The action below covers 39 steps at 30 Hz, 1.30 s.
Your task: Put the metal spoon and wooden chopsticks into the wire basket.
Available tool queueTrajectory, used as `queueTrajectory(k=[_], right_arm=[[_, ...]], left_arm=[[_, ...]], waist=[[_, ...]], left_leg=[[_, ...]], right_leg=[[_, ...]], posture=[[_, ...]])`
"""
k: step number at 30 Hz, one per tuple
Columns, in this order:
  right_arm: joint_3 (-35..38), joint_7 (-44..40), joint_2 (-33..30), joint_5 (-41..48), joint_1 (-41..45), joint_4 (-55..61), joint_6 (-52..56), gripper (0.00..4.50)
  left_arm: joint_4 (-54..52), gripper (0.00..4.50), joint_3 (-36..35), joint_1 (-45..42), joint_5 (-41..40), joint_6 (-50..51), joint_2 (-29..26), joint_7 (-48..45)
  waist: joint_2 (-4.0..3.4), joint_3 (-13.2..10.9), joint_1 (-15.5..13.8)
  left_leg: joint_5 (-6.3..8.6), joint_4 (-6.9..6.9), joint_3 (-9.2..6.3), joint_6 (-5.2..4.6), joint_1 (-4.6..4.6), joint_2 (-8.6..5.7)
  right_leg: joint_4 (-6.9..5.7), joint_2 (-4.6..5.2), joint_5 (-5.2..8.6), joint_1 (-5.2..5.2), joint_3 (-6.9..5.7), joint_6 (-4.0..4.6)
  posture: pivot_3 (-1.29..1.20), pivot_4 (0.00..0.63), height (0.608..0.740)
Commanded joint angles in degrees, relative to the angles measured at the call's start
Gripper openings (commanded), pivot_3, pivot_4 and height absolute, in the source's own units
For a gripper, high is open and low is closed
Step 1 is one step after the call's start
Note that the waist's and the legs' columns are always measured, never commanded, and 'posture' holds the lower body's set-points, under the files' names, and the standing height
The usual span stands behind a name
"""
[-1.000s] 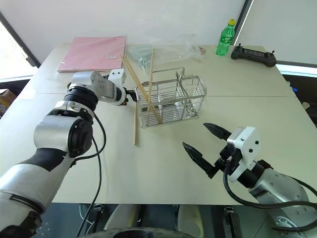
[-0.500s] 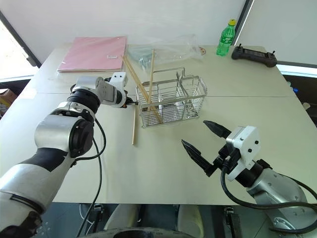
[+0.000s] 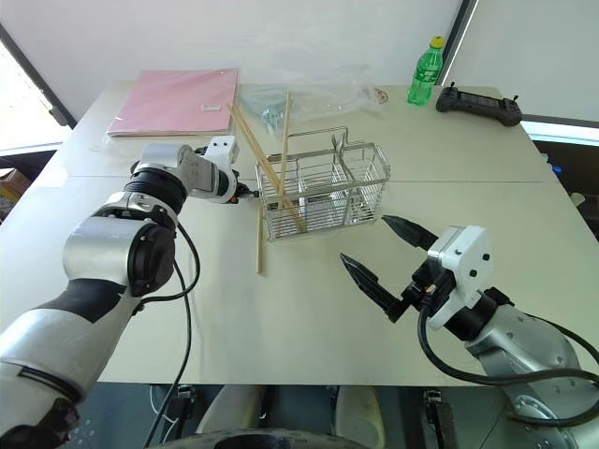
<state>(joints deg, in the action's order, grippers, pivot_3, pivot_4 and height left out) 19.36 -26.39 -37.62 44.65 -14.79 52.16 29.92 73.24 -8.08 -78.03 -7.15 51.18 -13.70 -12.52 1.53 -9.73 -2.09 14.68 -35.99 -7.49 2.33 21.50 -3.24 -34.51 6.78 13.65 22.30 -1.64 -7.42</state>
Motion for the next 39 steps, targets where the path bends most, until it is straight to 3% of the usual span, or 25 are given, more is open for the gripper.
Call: queueTrajectory(k=[1,7,8,10,15,35,39], right_arm=[[1.9,-0.6,-1.1,2.0,0.7,0.6,0.0,4.50],[3.2,-1.4,-2.5,3.3,1.1,-0.6,0.4,4.50],[3.3,-1.5,-2.7,3.5,1.2,-0.6,0.5,4.50],[3.4,-1.9,-3.0,3.5,1.2,-0.7,0.5,4.50],[3.5,-2.0,-3.2,3.7,1.3,-0.9,0.5,4.50],[3.7,0.7,-2.8,4.6,1.7,0.4,0.4,4.50],[3.8,1.3,-2.9,5.0,1.5,0.7,0.4,4.50]], left_arm=[[-0.7,0.04,-0.3,-1.2,0.5,-0.1,-1.0,-0.1],[-0.9,0.04,-0.8,-1.5,0.4,-0.3,-0.6,0.2],[-0.9,0.27,-0.8,-1.6,0.4,-0.3,-0.6,0.2],[-0.9,0.89,-0.7,-1.9,0.6,-0.5,-0.5,0.0],[-0.9,3.35,-0.8,-2.7,0.7,-0.7,-0.2,-0.1],[1.8,3.35,0.8,1.6,4.9,-6.9,3.9,1.2],[1.8,2.10,0.3,1.5,4.7,-6.8,3.8,1.5]], waist=[[0.00,0.0,0.0],[0.00,0.0,0.0],[0.00,0.0,0.0],[0.00,0.0,0.0],[0.00,0.0,0.0],[-0.24,0.2,-0.1],[-0.24,0.2,-0.1]], left_leg=[[0.00,0.00,0.00,0.00,0.00,0.00],[0.00,-0.02,0.00,0.00,0.00,0.00],[0.00,-0.02,0.00,0.00,0.00,0.00],[0.00,-0.02,0.00,0.00,-0.01,0.00],[0.00,-0.02,0.01,0.00,-0.01,0.00],[0.00,-0.12,0.00,0.00,-0.11,0.00],[0.00,-0.14,0.00,0.00,-0.11,0.01]], right_leg=[[0.00,0.00,0.00,0.00,0.00,0.00],[-0.03,0.00,0.00,0.00,0.00,0.00],[-0.04,0.00,0.00,0.00,0.00,0.00],[-0.05,0.00,0.00,0.00,0.00,0.00],[-0.05,0.00,0.00,0.01,0.00,0.00],[-0.17,0.00,0.00,-0.09,0.00,-0.01],[-0.23,0.00,0.01,-0.07,0.00,-0.01]], posture=[[0.00,0.150,0.709],[0.00,0.150,0.709],[0.00,0.150,0.709],[0.00,0.150,0.709],[0.00,0.150,0.709],[0.00,0.150,0.709],[0.00,0.150,0.709]])
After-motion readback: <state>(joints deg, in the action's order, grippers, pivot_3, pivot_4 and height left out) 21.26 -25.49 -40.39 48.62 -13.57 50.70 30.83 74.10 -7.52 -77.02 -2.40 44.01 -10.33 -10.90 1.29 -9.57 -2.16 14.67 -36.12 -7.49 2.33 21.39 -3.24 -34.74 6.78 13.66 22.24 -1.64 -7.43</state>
